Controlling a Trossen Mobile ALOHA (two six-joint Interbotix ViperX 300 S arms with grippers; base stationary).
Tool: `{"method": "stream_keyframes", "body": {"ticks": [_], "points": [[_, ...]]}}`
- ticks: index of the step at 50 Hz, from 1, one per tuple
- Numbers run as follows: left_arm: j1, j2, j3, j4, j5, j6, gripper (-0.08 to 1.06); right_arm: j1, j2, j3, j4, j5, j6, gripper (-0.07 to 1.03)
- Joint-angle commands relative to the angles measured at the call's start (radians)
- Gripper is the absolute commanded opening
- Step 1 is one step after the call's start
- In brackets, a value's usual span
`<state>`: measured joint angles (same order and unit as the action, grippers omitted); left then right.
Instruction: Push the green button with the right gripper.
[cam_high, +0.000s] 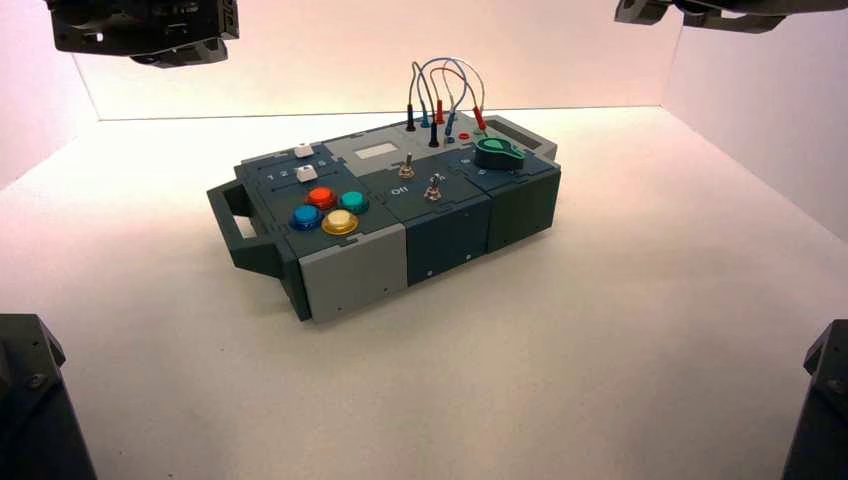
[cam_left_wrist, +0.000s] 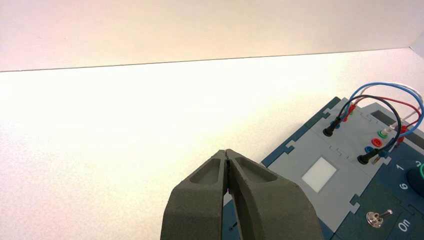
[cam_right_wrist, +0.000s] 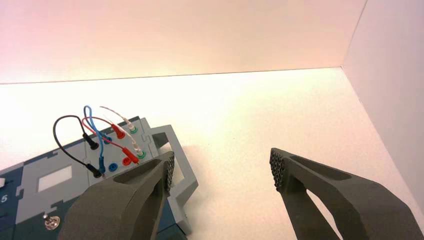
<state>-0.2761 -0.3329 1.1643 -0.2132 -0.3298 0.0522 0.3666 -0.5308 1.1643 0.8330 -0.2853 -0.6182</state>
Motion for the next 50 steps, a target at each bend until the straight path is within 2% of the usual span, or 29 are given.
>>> {"method": "stream_keyframes", "body": {"ticks": [1, 15, 37, 50], "points": [[0.002, -0.008, -0.021, 0.000, -0.005, -0.002, -0.03, 0.000, -0.015, -0.021, 0.002, -0.005, 0.002, 0.99], [0.002, -0.006, -0.023, 0.000, -0.005, 0.000, -0.03, 0.002, -0.014, -0.025, 0.002, 0.005, 0.002, 0.99], [0.002, -0.006, -0.025, 0.000, -0.005, 0.000, -0.03, 0.055, -0.003, -0.055, 0.000, 0.057, 0.002, 0.99], [0.002, -0.006, -0.021, 0.000, -0.005, 0.000, -0.03, 0.075, 0.075, -0.104, -0.006, 0.120, -0.002, 0.88]]}}
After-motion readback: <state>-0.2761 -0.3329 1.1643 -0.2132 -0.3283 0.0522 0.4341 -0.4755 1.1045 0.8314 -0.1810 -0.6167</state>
